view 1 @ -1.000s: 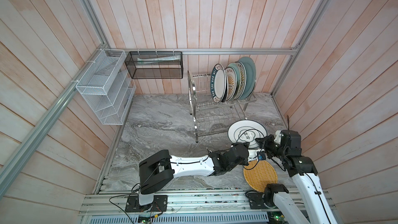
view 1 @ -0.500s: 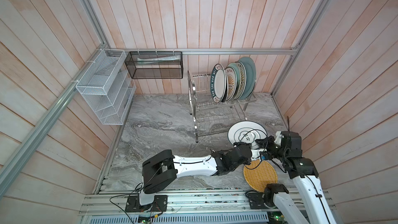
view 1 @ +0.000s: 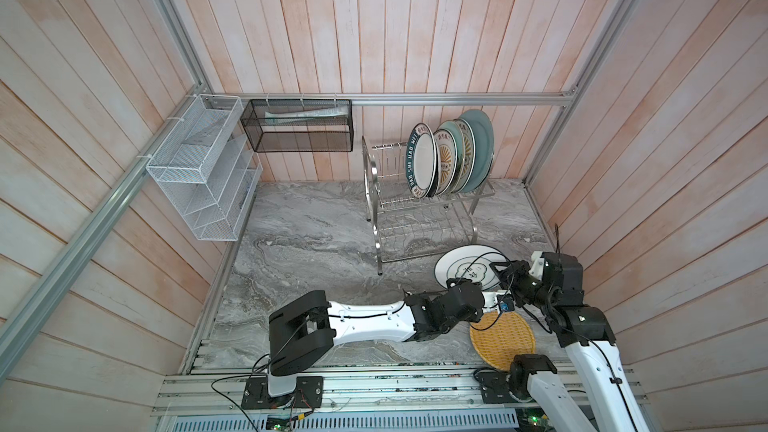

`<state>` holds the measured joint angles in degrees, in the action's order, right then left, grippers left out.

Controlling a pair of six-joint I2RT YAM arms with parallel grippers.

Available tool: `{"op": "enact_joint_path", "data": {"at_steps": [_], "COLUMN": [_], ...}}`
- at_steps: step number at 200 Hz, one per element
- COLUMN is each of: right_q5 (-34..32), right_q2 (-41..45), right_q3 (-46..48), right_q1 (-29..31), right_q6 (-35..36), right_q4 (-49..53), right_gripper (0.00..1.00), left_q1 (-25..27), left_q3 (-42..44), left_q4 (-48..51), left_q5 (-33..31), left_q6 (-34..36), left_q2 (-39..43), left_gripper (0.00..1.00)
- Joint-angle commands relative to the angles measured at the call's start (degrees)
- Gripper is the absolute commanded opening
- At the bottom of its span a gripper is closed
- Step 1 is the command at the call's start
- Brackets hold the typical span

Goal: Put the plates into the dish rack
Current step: 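Lift the plate with the left gripper while the right releases and withdraws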

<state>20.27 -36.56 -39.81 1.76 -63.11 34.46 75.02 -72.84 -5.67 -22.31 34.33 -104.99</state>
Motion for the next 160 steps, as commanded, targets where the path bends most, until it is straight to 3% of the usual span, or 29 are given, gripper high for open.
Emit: {"op": "enact_joint_path", "data": {"at_steps": [1,89,133,160], "right_q5": [0.13,-0.77,-2.95,-1.62], "right_q2": [-0.47,-7.11,-6.84,-4.06], "right_q3": [-1.29,-6.65,-6.49,-3.45], "right_q1": [0.26,0.27,0.27,0.31], "right_q6": [1.0,11.93,18.23,19.15], "right_q4": [-4.27,-12.19,-12.39,-15.42], "right_gripper": [0.55,0.98,0.98,0.98], "left_q1": [0.07,1.17,1.08,1.08], "left_q3": [4.03,16.63,15.22,10.31], "left_q4": [-0.89,5.46,3.45,-1.58], "left_q5": [2.93,13.7,15.01,12.06], "left_q6": [-5.7,-20.21,-25.25,-27.2], "left_q2": [6.65,28.86,43.9,46.61], "left_gripper": [0.0,0.0,0.0,0.0]}}
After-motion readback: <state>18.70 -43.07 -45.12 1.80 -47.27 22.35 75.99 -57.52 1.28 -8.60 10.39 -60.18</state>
